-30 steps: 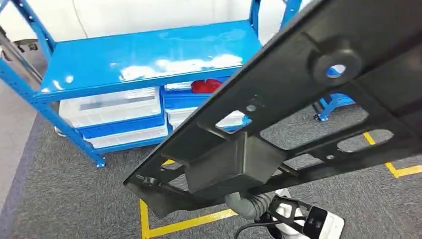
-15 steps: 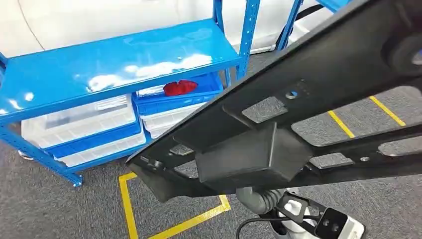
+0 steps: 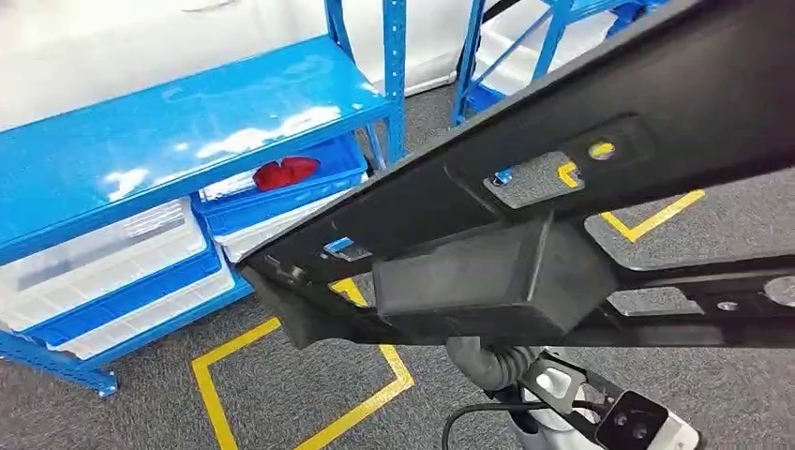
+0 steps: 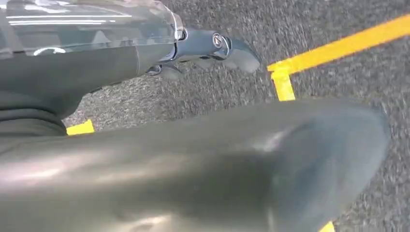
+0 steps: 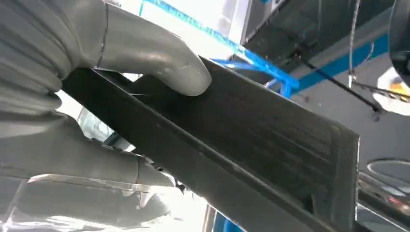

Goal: Take the parts from the cabinet and place them on the table.

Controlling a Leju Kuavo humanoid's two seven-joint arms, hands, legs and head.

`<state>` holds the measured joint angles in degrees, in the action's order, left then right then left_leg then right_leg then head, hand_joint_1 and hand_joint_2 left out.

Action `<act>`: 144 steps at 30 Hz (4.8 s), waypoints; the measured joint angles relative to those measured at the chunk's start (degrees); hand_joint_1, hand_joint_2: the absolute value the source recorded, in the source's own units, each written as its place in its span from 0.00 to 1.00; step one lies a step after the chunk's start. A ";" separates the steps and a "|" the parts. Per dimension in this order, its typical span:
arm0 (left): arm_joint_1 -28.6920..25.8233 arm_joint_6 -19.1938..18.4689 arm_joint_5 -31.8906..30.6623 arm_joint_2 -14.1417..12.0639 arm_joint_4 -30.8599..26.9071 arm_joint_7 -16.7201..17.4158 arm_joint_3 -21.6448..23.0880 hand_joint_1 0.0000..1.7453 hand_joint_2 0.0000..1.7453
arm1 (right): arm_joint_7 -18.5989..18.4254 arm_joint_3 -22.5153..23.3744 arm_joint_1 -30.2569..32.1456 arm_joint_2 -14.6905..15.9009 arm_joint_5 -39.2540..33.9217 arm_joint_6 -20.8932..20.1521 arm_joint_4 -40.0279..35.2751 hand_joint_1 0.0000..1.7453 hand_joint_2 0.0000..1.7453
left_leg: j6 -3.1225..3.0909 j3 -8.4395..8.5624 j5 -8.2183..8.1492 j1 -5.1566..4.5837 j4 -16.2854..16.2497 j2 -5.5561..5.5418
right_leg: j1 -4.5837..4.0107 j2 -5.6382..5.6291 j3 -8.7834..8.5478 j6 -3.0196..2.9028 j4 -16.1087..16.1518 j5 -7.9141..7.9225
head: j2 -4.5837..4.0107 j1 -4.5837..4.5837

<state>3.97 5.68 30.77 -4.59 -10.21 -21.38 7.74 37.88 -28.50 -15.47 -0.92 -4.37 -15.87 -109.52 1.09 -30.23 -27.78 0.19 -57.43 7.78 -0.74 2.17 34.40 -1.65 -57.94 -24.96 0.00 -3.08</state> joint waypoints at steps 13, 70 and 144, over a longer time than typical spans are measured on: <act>-0.81 0.55 -1.18 -0.04 0.04 1.75 0.11 0.00 0.00 | 0.00 -2.37 0.04 -0.13 -1.60 1.01 0.96 1.00 1.00 | 0.25 -1.74 0.53 1.24 -1.11 -11.54 | 0.81 -8.95 0.72 0.95 -1.10 0.34 | 0.00 0.00; -2.06 6.01 0.52 0.52 0.09 2.82 -0.68 0.00 0.00 | 0.24 4.74 4.83 -3.06 -5.53 -11.19 2.53 1.00 1.00 | 0.89 -6.33 -2.14 0.98 -10.97 -7.66 | 0.64 -6.55 -0.67 -0.49 0.05 -0.36 | 0.00 0.00; -1.75 1.29 -0.35 2.86 0.04 1.90 -1.90 0.00 0.00 | 0.26 2.38 1.70 -1.11 -3.43 -4.96 10.07 1.00 1.00 | -1.55 -1.64 1.36 1.03 0.42 -5.81 | 1.32 -2.67 9.52 2.87 -18.05 -7.70 | -0.02 0.02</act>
<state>2.23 6.97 30.43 -1.73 -10.16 -19.48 5.84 38.14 -26.12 -13.77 -2.03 -7.80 -20.83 -99.45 -0.46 -31.87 -26.42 1.22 -57.01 1.97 0.57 -0.50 43.92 1.22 -75.99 -32.66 -0.02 -3.06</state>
